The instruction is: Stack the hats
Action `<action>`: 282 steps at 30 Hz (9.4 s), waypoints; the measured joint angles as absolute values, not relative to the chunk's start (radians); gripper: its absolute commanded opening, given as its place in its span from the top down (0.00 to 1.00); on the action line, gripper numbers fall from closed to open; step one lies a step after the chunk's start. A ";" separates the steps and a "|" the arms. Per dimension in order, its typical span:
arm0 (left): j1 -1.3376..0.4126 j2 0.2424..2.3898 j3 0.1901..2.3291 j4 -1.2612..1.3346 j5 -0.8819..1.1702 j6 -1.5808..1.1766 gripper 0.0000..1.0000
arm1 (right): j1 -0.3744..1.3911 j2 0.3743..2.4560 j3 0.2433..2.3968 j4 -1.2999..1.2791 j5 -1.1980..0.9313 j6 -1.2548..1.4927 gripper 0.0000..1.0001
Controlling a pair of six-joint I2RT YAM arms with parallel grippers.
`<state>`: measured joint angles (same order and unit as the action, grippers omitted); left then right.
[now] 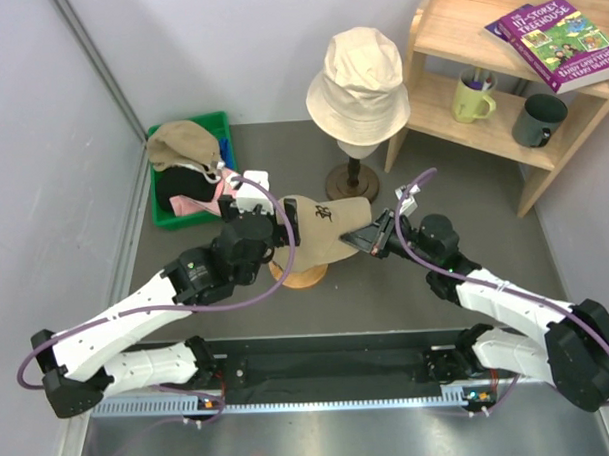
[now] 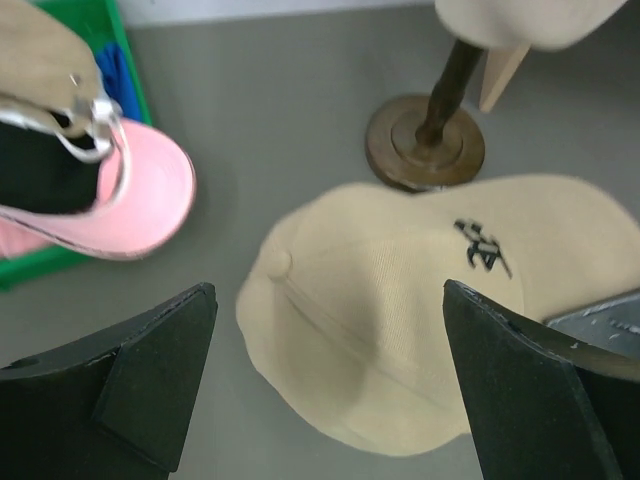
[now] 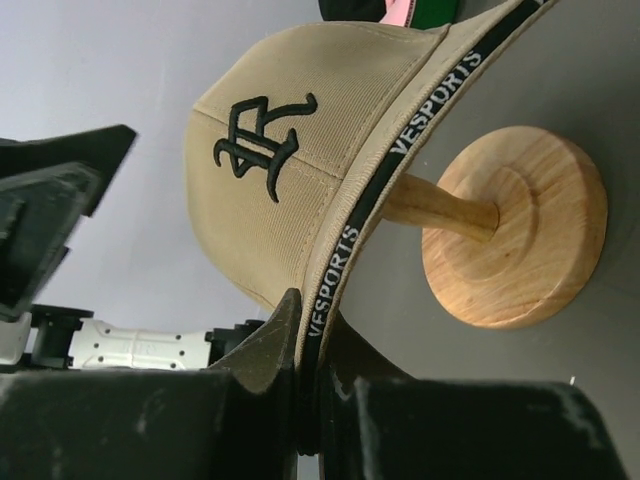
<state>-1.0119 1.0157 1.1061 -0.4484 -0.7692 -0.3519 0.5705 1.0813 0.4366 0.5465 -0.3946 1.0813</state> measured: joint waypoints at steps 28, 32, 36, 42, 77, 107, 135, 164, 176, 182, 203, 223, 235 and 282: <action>-0.982 0.978 0.963 -0.415 -0.714 -0.549 0.01 | 0.436 0.804 0.422 0.096 -0.217 0.817 0.06; -0.982 0.952 1.021 -0.416 -0.722 -0.517 0.01 | 0.434 0.765 0.450 0.034 -0.147 0.778 0.06; -0.978 0.938 1.082 -0.414 -0.744 -0.464 0.01 | 0.434 0.757 0.487 0.011 -0.100 0.752 0.07; -0.749 1.093 1.311 -0.453 -0.647 -0.361 0.01 | 0.434 0.767 0.508 0.000 -0.062 0.732 0.07; 0.029 1.949 1.642 -0.293 -0.434 -0.418 0.04 | 0.345 1.205 0.855 0.042 -0.153 0.630 0.08; 0.052 1.696 1.655 -0.141 -0.276 -0.318 1.00 | 0.329 1.298 0.999 0.076 -0.214 0.588 0.09; 0.056 1.559 1.346 -0.308 0.110 -0.159 0.37 | 0.329 1.108 0.848 0.074 -0.264 0.599 0.11; 0.057 1.667 1.517 -0.324 -0.061 -0.268 0.63 | 0.329 1.140 0.845 0.079 -0.298 0.603 0.11; 0.057 1.664 1.518 -0.326 -0.078 -0.267 1.00 | 0.329 1.147 0.845 0.081 -0.302 0.611 0.12; 0.057 1.652 1.575 -0.366 -0.096 -0.263 1.00 | 0.329 1.147 0.845 0.081 -0.302 0.612 0.12; 0.057 1.506 1.741 -0.344 -0.056 -0.259 1.00 | 0.330 1.130 0.855 0.068 -0.295 0.611 0.12; 0.044 1.214 1.737 -0.082 0.622 -0.564 1.00 | 0.332 1.012 0.953 0.302 -0.410 1.035 0.11; -0.154 1.214 1.737 -0.086 0.719 -0.640 1.00 | 0.375 0.985 0.830 0.428 -0.423 1.246 0.11; -0.350 1.166 1.793 -0.665 0.406 -0.252 0.01 | 0.521 1.063 0.688 0.886 -0.395 1.409 1.00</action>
